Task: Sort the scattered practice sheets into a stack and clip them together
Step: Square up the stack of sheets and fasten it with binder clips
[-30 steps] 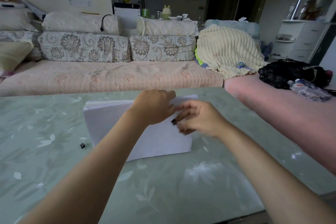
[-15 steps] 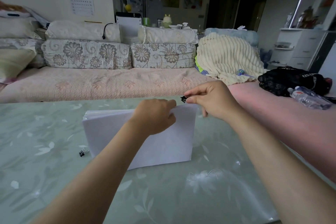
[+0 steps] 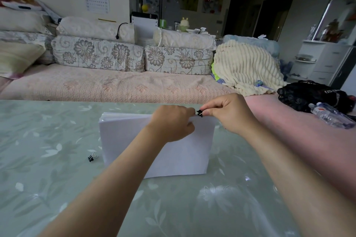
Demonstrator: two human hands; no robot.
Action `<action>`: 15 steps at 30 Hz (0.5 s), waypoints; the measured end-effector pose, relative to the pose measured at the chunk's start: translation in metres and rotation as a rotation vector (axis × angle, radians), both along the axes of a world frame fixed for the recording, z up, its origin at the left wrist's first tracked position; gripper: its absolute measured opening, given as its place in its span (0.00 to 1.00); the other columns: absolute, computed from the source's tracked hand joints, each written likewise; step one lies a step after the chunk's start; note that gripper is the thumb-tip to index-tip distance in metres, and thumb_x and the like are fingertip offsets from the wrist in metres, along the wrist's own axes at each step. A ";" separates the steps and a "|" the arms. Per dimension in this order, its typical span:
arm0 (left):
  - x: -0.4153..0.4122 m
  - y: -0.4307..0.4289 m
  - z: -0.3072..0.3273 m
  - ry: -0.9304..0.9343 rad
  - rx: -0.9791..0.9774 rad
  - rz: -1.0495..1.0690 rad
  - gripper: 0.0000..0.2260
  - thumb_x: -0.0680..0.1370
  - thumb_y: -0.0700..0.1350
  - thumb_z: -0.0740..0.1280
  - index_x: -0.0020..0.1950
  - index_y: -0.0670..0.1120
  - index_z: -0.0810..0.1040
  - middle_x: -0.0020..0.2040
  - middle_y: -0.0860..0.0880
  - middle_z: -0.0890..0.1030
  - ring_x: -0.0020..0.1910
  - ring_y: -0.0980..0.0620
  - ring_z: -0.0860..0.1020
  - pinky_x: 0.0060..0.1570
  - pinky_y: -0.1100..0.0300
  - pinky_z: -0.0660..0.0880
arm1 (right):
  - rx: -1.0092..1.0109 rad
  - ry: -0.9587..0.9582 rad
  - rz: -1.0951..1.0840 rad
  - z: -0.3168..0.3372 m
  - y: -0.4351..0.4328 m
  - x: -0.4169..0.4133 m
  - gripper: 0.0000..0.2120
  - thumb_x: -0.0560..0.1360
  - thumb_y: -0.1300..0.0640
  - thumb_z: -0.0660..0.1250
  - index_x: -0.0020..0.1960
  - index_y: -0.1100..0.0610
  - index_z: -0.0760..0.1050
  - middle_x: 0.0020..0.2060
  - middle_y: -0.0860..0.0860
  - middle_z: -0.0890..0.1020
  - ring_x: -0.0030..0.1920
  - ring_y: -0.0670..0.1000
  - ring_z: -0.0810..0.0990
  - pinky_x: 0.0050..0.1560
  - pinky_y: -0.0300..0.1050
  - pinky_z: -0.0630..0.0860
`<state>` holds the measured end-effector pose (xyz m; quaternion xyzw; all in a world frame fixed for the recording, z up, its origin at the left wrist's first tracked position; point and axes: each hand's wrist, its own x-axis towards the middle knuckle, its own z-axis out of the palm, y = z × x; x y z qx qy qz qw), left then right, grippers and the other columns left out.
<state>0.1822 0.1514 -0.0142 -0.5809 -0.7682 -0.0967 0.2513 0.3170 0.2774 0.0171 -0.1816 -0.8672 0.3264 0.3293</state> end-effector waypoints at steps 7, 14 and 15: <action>0.000 -0.001 0.000 0.002 0.002 -0.005 0.11 0.77 0.52 0.58 0.55 0.50 0.74 0.46 0.49 0.81 0.43 0.45 0.78 0.35 0.58 0.64 | 0.112 -0.017 -0.014 -0.005 0.002 -0.004 0.07 0.69 0.64 0.77 0.44 0.54 0.87 0.35 0.47 0.86 0.34 0.38 0.78 0.39 0.28 0.70; 0.000 -0.004 0.001 -0.037 0.007 -0.007 0.09 0.76 0.52 0.59 0.52 0.52 0.74 0.45 0.50 0.81 0.43 0.45 0.78 0.35 0.58 0.63 | 0.075 -0.094 0.032 -0.001 0.005 -0.001 0.10 0.70 0.62 0.77 0.48 0.50 0.86 0.39 0.45 0.86 0.42 0.44 0.83 0.46 0.34 0.76; 0.001 -0.005 0.001 -0.032 0.008 -0.006 0.09 0.76 0.52 0.59 0.52 0.52 0.74 0.45 0.50 0.81 0.43 0.45 0.78 0.35 0.58 0.63 | 0.049 -0.107 0.040 0.001 0.005 -0.001 0.11 0.70 0.62 0.77 0.50 0.50 0.85 0.40 0.46 0.86 0.44 0.44 0.83 0.46 0.33 0.76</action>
